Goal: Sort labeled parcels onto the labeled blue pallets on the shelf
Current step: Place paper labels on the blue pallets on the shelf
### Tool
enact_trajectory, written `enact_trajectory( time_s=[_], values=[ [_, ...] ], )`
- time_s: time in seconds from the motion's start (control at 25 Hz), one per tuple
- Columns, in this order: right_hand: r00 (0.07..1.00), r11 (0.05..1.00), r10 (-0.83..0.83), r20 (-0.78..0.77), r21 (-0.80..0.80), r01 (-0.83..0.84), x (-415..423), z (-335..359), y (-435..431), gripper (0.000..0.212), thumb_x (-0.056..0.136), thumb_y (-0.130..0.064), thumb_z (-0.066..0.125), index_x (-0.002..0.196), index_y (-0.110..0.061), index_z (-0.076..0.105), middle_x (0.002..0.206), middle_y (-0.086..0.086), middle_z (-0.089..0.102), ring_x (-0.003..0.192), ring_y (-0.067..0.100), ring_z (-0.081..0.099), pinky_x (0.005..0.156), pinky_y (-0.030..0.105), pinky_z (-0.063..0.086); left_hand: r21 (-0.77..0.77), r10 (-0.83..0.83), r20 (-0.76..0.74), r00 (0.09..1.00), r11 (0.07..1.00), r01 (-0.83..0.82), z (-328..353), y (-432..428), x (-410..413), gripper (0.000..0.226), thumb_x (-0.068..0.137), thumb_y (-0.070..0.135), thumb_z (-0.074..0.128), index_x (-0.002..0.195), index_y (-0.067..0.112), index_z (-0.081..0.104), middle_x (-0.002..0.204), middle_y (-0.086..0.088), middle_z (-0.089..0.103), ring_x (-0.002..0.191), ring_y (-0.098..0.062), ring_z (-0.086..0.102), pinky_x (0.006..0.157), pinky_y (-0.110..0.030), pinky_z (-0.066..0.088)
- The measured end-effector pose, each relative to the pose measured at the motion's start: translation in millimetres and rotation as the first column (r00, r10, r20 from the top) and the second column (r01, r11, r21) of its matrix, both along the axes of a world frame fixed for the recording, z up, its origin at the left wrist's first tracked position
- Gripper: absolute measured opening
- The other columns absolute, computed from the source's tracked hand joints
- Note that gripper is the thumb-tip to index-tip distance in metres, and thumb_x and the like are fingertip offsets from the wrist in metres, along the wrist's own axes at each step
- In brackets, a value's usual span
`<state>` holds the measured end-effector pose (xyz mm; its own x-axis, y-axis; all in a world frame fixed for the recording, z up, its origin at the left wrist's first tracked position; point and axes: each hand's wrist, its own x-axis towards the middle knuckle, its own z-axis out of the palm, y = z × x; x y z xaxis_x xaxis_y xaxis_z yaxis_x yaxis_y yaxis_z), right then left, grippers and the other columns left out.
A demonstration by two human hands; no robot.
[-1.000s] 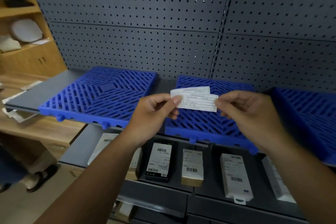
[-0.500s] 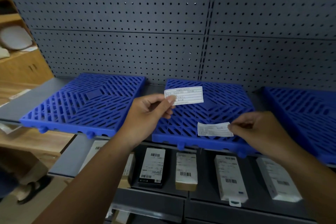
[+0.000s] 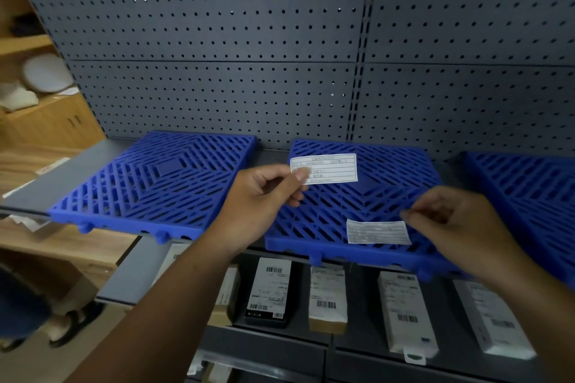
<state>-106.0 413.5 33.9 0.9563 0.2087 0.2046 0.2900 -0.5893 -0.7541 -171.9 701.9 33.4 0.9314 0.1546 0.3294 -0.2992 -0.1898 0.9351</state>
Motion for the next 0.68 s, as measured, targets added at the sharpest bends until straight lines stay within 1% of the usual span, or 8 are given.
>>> enact_trajectory(
  time_s=[0.04, 0.12, 0.16, 0.24, 0.32, 0.44, 0.56, 0.68],
  values=[
    [0.999, 0.998, -0.007, 0.037, 0.063, 0.004, -1.8, 4.9, 3.4, 0.009, 0.081, -0.029, 0.081, 0.082, -0.029, 0.072, 0.079, -0.013, 0.073, 0.077, 0.003, 0.068, 0.069, 0.026, 0.052, 0.006, -0.009, 0.003, 1.000, 1.000, 0.009, -0.5, 2.7, 0.3, 0.023, 0.095, 0.032, 0.067, 0.097, 0.013, 0.079, 0.086, -0.008, 0.075, 0.077, -0.013, 0.069, 0.075, -0.022, 0.057],
    [0.995, 0.987, 0.035, 0.097, 0.154, -0.050, -7.4, 19.3, 18.4, 0.008, 0.082, -0.039, 0.077, 0.089, -0.036, 0.074, 0.088, -0.022, 0.073, 0.085, -0.002, 0.066, 0.073, 0.023, 0.050, 0.015, -0.028, 0.012, 1.000, 0.999, 0.028, -0.9, 9.7, 0.3, 0.021, 0.096, 0.030, 0.066, 0.098, 0.013, 0.080, 0.086, -0.008, 0.075, 0.078, -0.013, 0.069, 0.076, -0.023, 0.057],
    [0.990, 0.980, 0.080, 0.119, 0.174, -0.100, -10.6, 26.6, 29.7, 0.009, 0.083, -0.042, 0.074, 0.090, -0.038, 0.075, 0.091, -0.025, 0.072, 0.088, -0.004, 0.066, 0.074, 0.021, 0.049, 0.012, -0.034, 0.019, 0.999, 0.999, 0.034, -0.9, 13.9, 0.0, 0.021, 0.096, 0.029, 0.066, 0.099, 0.013, 0.080, 0.085, -0.007, 0.075, 0.078, -0.013, 0.069, 0.075, -0.023, 0.057],
    [0.976, 0.966, 0.159, 0.151, 0.183, -0.185, -16.9, 37.9, 59.0, 0.009, 0.085, -0.044, 0.072, 0.091, -0.039, 0.076, 0.092, -0.024, 0.073, 0.089, -0.001, 0.067, 0.075, 0.020, 0.051, -0.003, -0.046, 0.031, 0.998, 0.999, 0.046, -0.3, 26.7, -3.0, 0.023, 0.096, 0.028, 0.066, 0.101, 0.010, 0.079, 0.084, -0.007, 0.074, 0.077, -0.012, 0.068, 0.074, -0.022, 0.057],
    [0.966, 0.956, 0.194, 0.173, 0.189, -0.225, -23.1, 43.6, 90.0, 0.009, 0.086, -0.043, 0.072, 0.090, -0.037, 0.077, 0.090, -0.020, 0.074, 0.087, 0.004, 0.069, 0.074, 0.021, 0.055, 0.004, -0.053, 0.035, 0.998, 0.999, 0.053, 1.6, 43.5, -8.0, 0.020, 0.097, 0.025, 0.065, 0.100, 0.012, 0.079, 0.081, -0.003, 0.074, 0.075, -0.011, 0.067, 0.073, -0.021, 0.057],
    [0.966, 0.946, 0.193, 0.172, 0.230, -0.230, -33.6, 42.0, 139.4, 0.006, 0.085, -0.037, 0.075, 0.086, -0.032, 0.078, 0.085, -0.015, 0.075, 0.082, 0.006, 0.070, 0.072, 0.022, 0.056, 0.024, -0.056, 0.041, 0.998, 0.998, 0.055, 2.3, 84.0, -18.9, 0.017, 0.098, 0.019, 0.065, 0.098, 0.009, 0.079, 0.080, 0.000, 0.074, 0.074, -0.011, 0.067, 0.073, -0.023, 0.058],
    [0.966, 0.936, 0.189, 0.174, 0.267, -0.231, -48.4, 35.1, 193.8, 0.004, 0.085, -0.029, 0.077, 0.081, -0.029, 0.078, 0.080, -0.014, 0.076, 0.077, 0.004, 0.071, 0.068, 0.011, 0.052, 0.028, -0.072, 0.041, 0.997, 0.997, 0.071, 0.0, 140.8, -35.2, 0.017, 0.098, 0.018, 0.067, 0.095, 0.006, 0.079, 0.078, 0.001, 0.073, 0.074, -0.011, 0.067, 0.073, -0.022, 0.056],
    [0.974, 0.921, 0.188, 0.124, 0.322, -0.219, -67.8, 25.4, 261.6, 0.007, 0.085, -0.027, 0.077, 0.080, -0.028, 0.079, 0.078, -0.011, 0.076, 0.073, 0.004, 0.071, 0.063, 0.009, 0.050, 0.017, -0.068, 0.025, 0.997, 0.998, 0.067, -3.3, 213.1, -58.2, 0.014, 0.097, 0.017, 0.068, 0.095, 0.009, 0.079, 0.077, -0.001, 0.073, 0.074, -0.011, 0.067, 0.073, -0.020, 0.055]
  ],
)
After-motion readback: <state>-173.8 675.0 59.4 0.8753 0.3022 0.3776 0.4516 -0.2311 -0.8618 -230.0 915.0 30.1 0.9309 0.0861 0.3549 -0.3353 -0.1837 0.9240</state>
